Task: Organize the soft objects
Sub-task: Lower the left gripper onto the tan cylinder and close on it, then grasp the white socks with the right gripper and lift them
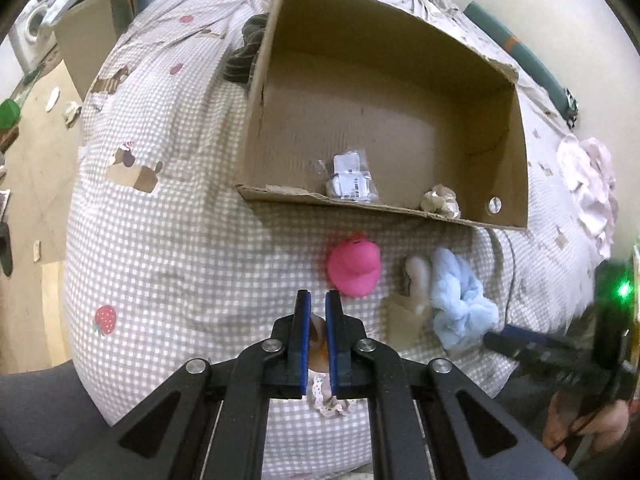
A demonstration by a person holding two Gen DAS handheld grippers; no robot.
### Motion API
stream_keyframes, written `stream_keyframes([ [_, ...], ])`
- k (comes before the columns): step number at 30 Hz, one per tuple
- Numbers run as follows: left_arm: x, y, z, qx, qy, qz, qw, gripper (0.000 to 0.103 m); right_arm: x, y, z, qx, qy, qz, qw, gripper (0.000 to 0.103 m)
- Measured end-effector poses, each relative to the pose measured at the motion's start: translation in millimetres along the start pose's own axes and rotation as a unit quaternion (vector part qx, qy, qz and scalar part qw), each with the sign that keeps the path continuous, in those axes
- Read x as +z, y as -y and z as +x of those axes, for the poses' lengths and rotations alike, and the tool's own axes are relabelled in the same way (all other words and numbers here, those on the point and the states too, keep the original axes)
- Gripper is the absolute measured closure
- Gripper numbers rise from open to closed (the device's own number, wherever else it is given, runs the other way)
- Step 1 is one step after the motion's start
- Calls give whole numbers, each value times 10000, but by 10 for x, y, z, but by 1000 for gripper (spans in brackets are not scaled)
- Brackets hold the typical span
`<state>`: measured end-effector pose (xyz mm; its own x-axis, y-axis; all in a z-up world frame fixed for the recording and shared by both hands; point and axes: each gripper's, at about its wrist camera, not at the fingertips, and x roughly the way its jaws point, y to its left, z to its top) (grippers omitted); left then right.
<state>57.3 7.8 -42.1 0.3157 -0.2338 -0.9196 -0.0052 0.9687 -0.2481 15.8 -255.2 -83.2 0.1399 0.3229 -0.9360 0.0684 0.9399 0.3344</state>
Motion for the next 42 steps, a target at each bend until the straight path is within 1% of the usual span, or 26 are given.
stream_keyframes([
  [2,10,-6,-11,-30,38,-17,10000,96,-38,-127,62,-101,-126,-310,9994,22],
  [5,10,-18,-20,-59,51,-28,10000,96,-70,-298,172,-416,-171,-736,9963,22],
  [8,7,22,-3,-49,63,15,10000,96,-70,-414,279,-721,-184,-1024,9920,22],
  [9,7,29,-2,-39,74,27,10000,96,-75,-410,311,-770,-189,-1056,9912,24],
  [10,7,32,-2,-24,89,34,10000,96,-69,-416,328,-788,-192,-1059,9911,31],
  [11,6,33,-1,-17,96,38,9999,96,-62,-418,341,-810,-190,-1046,9910,40],
  [12,3,32,0,-12,97,41,9999,96,-54,-411,346,-827,-194,-1023,9911,46],
  [13,3,31,1,-7,93,37,10000,96,-42,-403,354,-816,-206,-977,9917,55],
  [14,5,31,-2,-8,88,26,10000,96,-27,-384,354,-785,-226,-898,9926,67],
  [16,7,23,-8,-6,87,11,10000,96,13,-316,308,-602,-215,-709,9954,73],
  [17,8,18,-11,-1,91,5,10000,96,23,-286,275,-487,-178,-635,9966,80],
  [19,15,11,-23,3,105,-21,9999,96,32,-266,176,-338,-39,-557,9979,83],
  [20,14,6,-28,12,111,-30,9999,96,31,-262,114,-261,39,-539,9982,88],
  [23,6,-1,-49,43,136,-50,9999,96,9,-281,-66,1,260,-546,9982,89],
  [26,-12,-13,-66,96,158,-46,9998,96,-39,-341,-222,118,504,-674,9964,91],
  [27,-17,-23,-75,112,167,-56,9998,96,-49,-355,-265,154,558,-695,9959,96],
  [30,-29,-47,-122,149,219,-89,9996,96,-131,-356,-430,327,824,-775,9930,96],
  [31,-31,-53,-140,157,240,-100,9995,96,-176,-303,-480,348,853,-807,9925,96],
  [33,-36,-64,-194,165,290,-123,9994,96,-161,-306,-534,429,897,-833,9916,96],
  [38,-15,-74,-426,69,498,-169,9986,96,-261,-254,-808,592,1141,-823,9883,96],
  [42,47,-59,-565,65,642,-157,9978,96,-223,-352,-913,738,1325,-891,9844,96],
])
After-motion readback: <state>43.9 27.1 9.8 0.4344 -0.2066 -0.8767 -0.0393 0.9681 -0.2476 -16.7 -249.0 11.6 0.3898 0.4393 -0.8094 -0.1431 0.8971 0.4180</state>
